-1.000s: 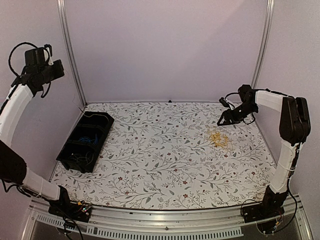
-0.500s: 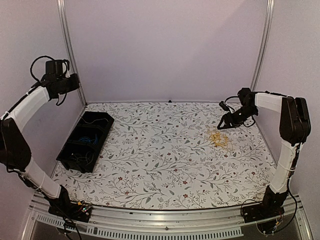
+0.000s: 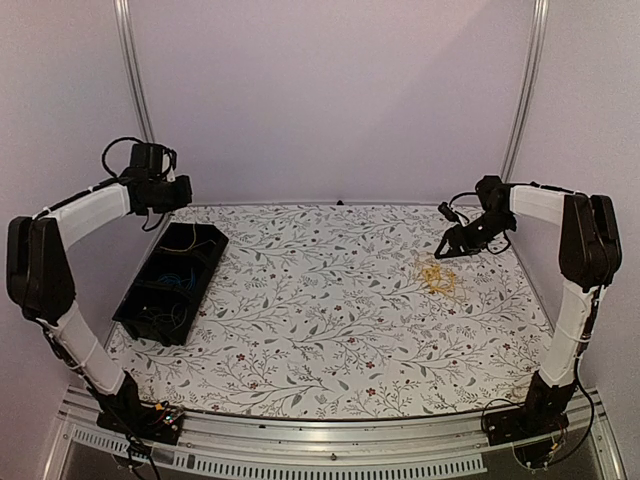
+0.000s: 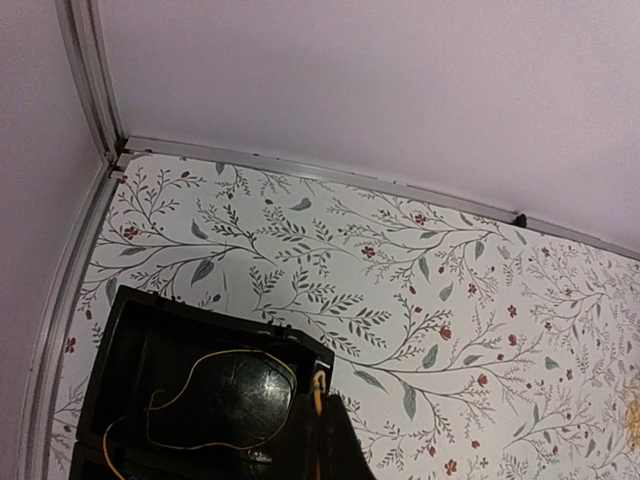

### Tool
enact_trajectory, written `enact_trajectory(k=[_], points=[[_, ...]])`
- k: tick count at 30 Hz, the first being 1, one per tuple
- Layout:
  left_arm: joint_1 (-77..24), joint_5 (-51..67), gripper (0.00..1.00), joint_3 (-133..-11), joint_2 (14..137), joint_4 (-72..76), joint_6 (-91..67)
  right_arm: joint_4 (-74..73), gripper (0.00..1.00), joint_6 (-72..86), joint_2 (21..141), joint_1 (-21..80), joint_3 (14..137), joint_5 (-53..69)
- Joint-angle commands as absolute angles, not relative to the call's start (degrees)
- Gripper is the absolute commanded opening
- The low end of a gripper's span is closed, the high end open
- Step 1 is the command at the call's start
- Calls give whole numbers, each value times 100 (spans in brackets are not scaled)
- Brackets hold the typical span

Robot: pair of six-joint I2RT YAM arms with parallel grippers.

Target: Untangle the cables

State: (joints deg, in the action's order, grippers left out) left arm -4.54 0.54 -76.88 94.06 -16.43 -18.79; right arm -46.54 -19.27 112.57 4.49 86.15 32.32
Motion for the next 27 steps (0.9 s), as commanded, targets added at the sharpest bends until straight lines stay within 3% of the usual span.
enact_trajectory(k=[1, 14, 21, 27], points=[[-453, -301, 0, -7959, 9843, -1598, -1766, -4687, 61, -1955, 11127, 480, 8579, 3339], [-108, -1117, 0, -9497, 11273, -2093, -1614, -4746, 61, -2039, 11118, 486, 8409, 3212], [-9, -435, 0, -10314, 11877, -1830, -1602, -4800, 61, -2130, 11095, 500, 8327, 3074], [-137, -142, 0, -9123, 11399, -1403, -1455, -4714, 61, -2091, 11041, 499, 8247, 3058]])
